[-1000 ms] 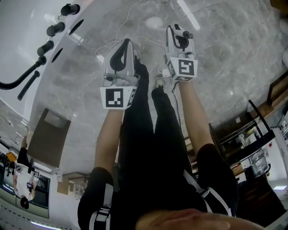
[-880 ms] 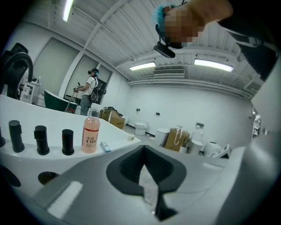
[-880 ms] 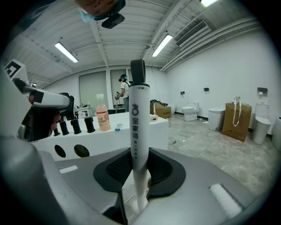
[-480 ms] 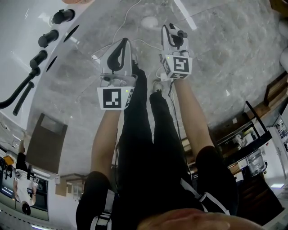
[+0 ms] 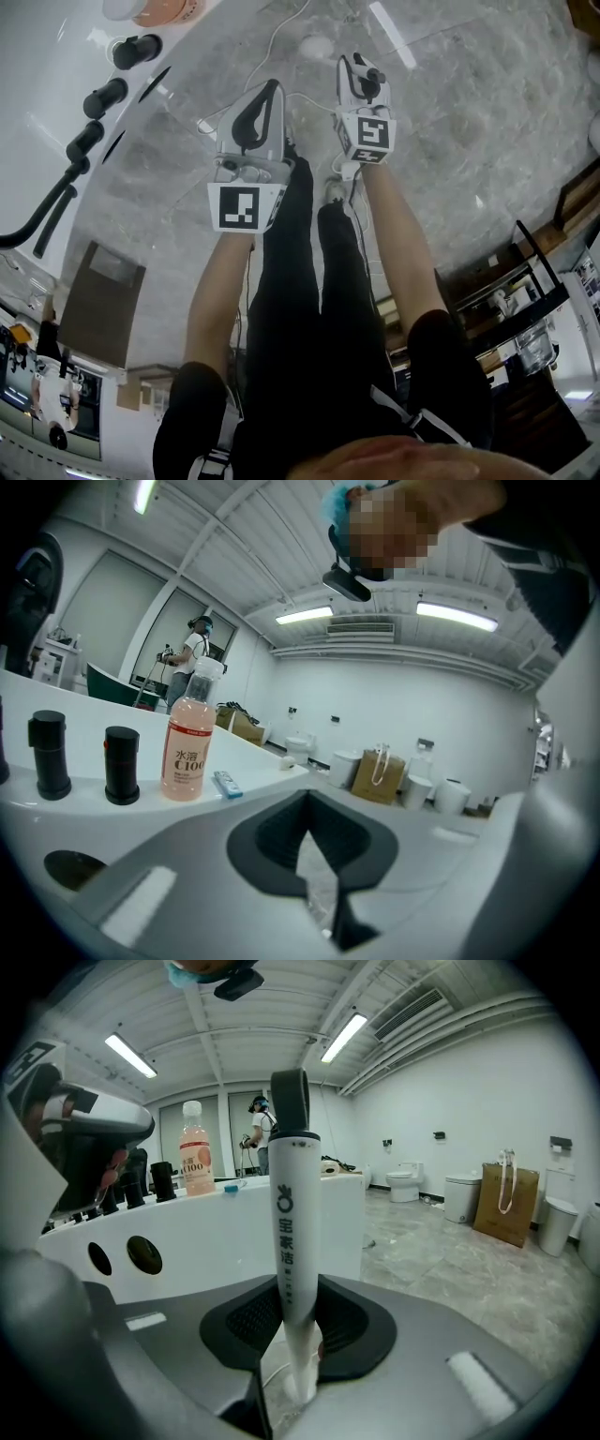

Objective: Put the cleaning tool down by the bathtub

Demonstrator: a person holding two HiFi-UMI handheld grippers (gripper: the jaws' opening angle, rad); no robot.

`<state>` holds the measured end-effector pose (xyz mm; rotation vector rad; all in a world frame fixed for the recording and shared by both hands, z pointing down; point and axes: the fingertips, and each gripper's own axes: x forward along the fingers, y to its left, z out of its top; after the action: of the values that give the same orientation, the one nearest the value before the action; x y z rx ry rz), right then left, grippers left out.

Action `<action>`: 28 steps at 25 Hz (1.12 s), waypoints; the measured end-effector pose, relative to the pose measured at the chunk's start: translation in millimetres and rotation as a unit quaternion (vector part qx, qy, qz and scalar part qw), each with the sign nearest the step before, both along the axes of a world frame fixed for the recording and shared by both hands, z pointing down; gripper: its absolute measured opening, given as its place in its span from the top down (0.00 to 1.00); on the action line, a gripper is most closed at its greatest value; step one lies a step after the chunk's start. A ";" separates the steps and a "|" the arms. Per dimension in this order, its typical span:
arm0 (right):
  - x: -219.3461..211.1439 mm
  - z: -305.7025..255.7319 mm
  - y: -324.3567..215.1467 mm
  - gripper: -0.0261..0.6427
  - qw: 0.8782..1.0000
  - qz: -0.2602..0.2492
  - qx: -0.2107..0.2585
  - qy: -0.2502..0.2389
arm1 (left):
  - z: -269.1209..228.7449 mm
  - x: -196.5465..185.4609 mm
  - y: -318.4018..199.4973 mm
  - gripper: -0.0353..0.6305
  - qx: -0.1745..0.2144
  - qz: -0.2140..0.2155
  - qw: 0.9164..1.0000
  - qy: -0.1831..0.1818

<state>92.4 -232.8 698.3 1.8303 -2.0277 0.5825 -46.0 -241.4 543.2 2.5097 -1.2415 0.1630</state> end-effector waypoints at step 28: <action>-15.1 117.4 -32.2 0.83 0.997 -0.037 -0.069 0.020 | 35.7 -2.1 -58.7 0.94 0.014 -0.024 1.000 0.006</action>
<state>77.3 -265.1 815.7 1.6671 -1.9675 0.6432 -48.1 -300.2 578.9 2.4979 -1.3075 0.1207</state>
